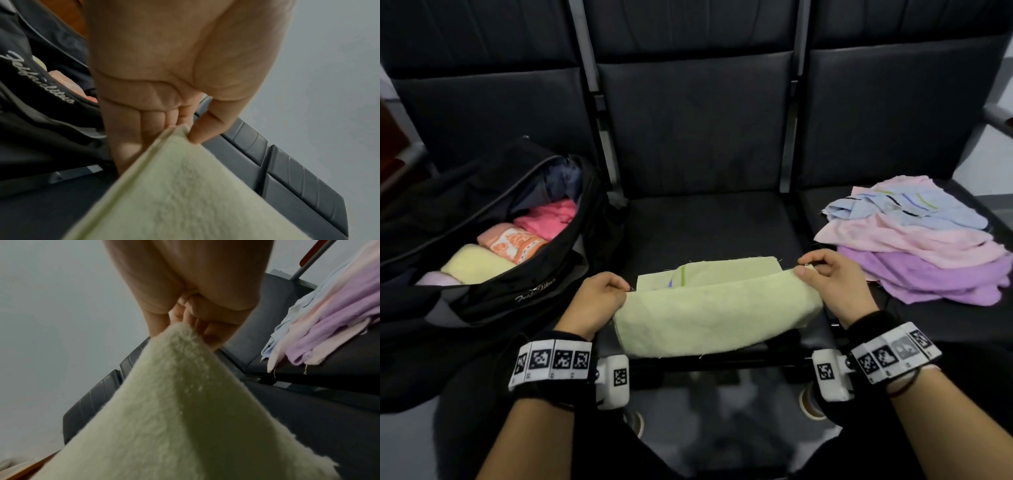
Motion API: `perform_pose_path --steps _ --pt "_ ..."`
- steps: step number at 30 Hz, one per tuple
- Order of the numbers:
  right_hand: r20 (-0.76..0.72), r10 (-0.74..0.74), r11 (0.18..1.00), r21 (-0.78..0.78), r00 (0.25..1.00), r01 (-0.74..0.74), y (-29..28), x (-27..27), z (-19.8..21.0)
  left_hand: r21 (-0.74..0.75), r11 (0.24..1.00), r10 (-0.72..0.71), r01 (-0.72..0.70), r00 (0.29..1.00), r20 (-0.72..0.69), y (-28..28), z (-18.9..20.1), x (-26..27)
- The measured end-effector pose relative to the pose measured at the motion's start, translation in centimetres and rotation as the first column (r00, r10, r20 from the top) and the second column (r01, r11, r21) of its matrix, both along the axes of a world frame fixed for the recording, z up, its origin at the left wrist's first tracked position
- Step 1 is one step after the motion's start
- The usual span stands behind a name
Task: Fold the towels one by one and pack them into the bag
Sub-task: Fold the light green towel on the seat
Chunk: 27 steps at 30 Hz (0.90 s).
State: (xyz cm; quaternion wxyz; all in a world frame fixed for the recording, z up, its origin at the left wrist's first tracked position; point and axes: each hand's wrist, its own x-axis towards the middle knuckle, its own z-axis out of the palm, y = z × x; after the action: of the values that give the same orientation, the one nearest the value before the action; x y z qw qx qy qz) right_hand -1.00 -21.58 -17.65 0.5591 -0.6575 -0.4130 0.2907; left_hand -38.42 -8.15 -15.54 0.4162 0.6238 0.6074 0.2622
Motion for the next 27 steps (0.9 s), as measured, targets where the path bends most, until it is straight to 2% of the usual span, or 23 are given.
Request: perform_pose_path --steps 3,7,15,17,20,22,27 --pt "0.008 -0.045 0.999 0.003 0.999 0.045 1.1 0.0 -0.6 0.028 1.0 -0.006 0.006 1.0 0.007 0.7 -0.8 0.5" --pt "0.049 -0.013 0.999 -0.041 0.999 0.015 2.7 0.4 -1.3 0.074 0.995 0.06 -0.062 0.998 0.03 2.0 -2.0 1.4" --pt "0.157 -0.129 0.984 -0.103 0.979 0.147 7.5 1.5 -2.4 0.136 0.982 0.124 -0.131 0.991 0.054 6.2 -3.4 2.9" --pt "0.223 -0.123 0.963 -0.207 0.967 0.171 8.3 1.6 -3.2 0.118 0.984 0.133 -0.134 0.991 0.017 6.8 -4.4 3.2" --pt "0.329 -0.005 0.881 -0.446 0.944 0.16 7.7 1.5 -5.2 0.003 0.99 0.141 -0.141 0.987 -0.082 6.0 -6.7 2.9" --pt "0.357 0.076 0.823 -0.549 0.931 0.143 6.4 1.3 -6.6 -0.053 0.991 0.112 -0.121 0.983 -0.148 4.8 -8.1 2.1" --pt "0.378 0.12 0.772 -0.617 0.918 0.153 4.5 0.6 -7.7 -0.108 0.994 -0.015 -0.011 0.971 -0.239 2.8 -9.1 1.5"
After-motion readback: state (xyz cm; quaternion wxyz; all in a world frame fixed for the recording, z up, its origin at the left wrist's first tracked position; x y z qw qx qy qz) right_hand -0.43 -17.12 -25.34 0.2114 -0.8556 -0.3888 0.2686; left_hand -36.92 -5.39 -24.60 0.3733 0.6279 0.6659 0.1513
